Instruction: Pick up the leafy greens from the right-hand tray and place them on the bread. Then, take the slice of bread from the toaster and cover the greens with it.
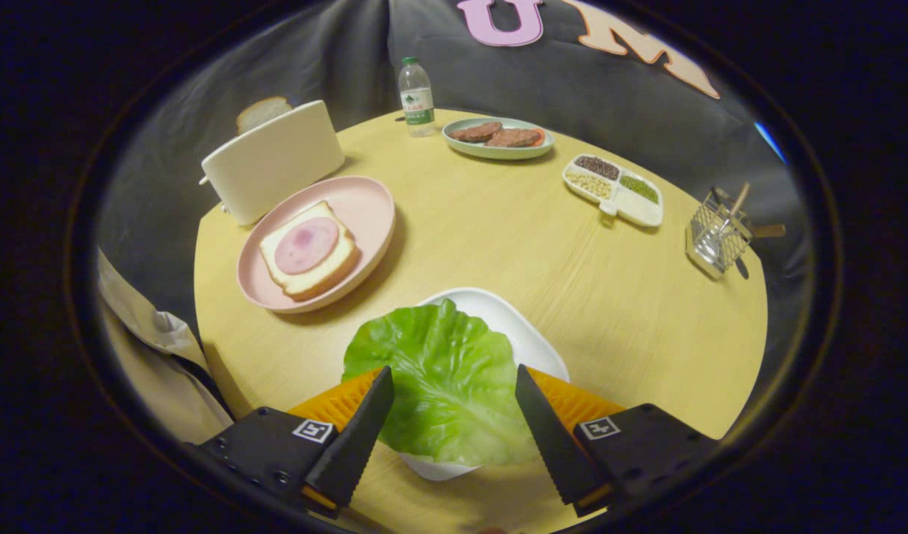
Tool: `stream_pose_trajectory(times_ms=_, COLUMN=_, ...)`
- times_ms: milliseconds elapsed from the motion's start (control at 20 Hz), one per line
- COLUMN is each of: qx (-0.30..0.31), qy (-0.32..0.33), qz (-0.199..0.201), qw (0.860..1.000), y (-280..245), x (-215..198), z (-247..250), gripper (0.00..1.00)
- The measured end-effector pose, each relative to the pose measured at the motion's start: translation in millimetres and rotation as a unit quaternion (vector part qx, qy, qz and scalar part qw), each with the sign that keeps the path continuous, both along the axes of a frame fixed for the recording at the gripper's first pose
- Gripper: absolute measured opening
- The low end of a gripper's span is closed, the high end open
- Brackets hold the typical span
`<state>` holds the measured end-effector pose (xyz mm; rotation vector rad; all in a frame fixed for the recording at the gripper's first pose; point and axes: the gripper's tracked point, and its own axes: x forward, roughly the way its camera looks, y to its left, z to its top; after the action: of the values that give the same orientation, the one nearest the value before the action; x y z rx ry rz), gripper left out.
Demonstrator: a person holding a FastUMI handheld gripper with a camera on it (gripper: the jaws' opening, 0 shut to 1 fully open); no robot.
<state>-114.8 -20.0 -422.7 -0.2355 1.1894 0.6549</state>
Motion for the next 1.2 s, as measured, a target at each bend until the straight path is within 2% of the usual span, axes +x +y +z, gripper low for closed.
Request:
stream_pose_trajectory(times_ms=150, qx=-0.014, qy=0.001, qz=-0.002, qw=1.000, y=-7.6, x=-2.0, z=-3.4, gripper=1.00)
stream_pose_trajectory(times_ms=200, qx=-0.020, qy=-0.005, qz=0.004, qw=1.000, y=-8.6, x=-2.0, z=-2.6, gripper=0.95)
stream_pose_trajectory(times_ms=750, qx=-0.030, qy=-0.030, qz=0.008, qw=0.999, y=7.7, x=-13.8, z=0.8, gripper=0.06)
stream_pose_trajectory(times_ms=1200, qx=-0.028, qy=-0.070, qz=0.004, qw=0.997, y=19.9, x=-0.5, z=37.0, gripper=0.06)
